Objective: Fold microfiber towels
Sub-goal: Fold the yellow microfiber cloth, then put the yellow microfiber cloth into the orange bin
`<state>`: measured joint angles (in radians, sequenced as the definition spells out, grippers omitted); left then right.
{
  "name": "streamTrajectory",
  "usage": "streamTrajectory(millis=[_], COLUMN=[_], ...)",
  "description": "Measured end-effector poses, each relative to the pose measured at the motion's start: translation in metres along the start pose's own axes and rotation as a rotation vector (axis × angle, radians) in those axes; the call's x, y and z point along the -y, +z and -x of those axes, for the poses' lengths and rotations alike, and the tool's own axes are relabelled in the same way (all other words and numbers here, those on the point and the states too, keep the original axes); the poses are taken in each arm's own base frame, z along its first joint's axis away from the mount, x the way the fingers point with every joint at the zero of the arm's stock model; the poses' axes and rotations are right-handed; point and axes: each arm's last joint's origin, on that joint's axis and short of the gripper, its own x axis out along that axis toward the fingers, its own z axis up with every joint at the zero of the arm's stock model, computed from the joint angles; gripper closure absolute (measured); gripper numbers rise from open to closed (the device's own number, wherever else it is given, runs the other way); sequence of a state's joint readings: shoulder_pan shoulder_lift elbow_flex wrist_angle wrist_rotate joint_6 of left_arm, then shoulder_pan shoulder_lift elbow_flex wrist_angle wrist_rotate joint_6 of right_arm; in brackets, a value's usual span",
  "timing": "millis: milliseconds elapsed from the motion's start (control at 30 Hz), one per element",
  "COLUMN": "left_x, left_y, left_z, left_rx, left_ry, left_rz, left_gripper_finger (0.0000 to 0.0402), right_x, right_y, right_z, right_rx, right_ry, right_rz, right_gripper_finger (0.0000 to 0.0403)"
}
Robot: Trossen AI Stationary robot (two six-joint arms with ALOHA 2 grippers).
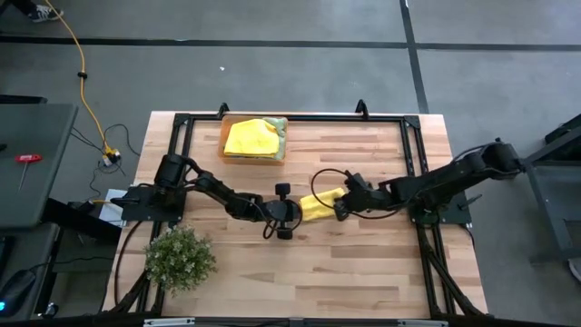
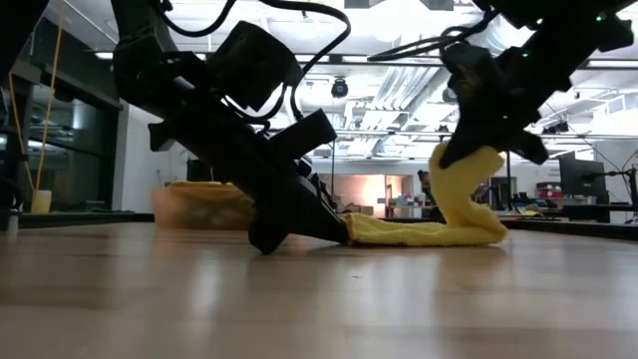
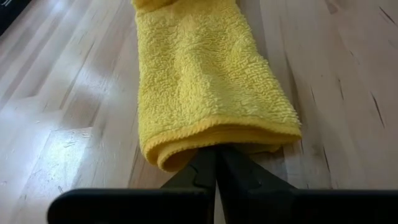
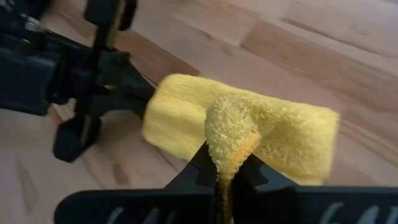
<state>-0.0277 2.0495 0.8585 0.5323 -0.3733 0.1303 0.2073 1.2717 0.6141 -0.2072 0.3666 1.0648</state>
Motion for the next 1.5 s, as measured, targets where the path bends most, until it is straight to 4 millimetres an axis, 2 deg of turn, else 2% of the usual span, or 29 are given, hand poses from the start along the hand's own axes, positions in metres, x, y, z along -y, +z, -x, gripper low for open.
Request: streamTrajectory(millis=[433, 733, 900, 1233, 1367, 1500], left_x=[0.0, 0.0, 0.0, -0.003, -0.003, -0.003], left_y=[-0.001, -0.001, -0.001, -0.002, -0.002, 0.001], left_z=[0.0, -0.001, -0.001, -0.002, -0.002, 0.005], left_rx=[-0.002, -0.004, -0.004, -0.008, -0.01, -0.035], left_ry=[0.001, 0.003, 0.003, 0.009, 0.008, 0.026], left_rz=[0.0, -0.001, -0.002, 0.001, -0.003, -0.041], left_gripper_finger=[0.0402, 0.0402, 0.0402, 0.0402, 0.0401, 0.0401], right_x=[-0.012, -0.016, -0.017, -0.025, -0.026, -0.021], right_y=[-0.006, -0.002, -0.002, 0.007, 0.014, 0.022], right_z=[-0.046, -0.051, -0.051, -0.049, -0.043, -0.024], right_rx=[0.044, 0.077, 0.071, 0.153, 0.182, 0.2], right_ry=[0.074, 0.136, 0.148, 0.233, 0.252, 0.204], right_rz=[-0.024, -0.032, -0.023, -0.029, 0.031, 0.132], right_gripper_finger=[0.0403, 0.0383, 0.0333, 0.0182, 0.0153, 0.0149])
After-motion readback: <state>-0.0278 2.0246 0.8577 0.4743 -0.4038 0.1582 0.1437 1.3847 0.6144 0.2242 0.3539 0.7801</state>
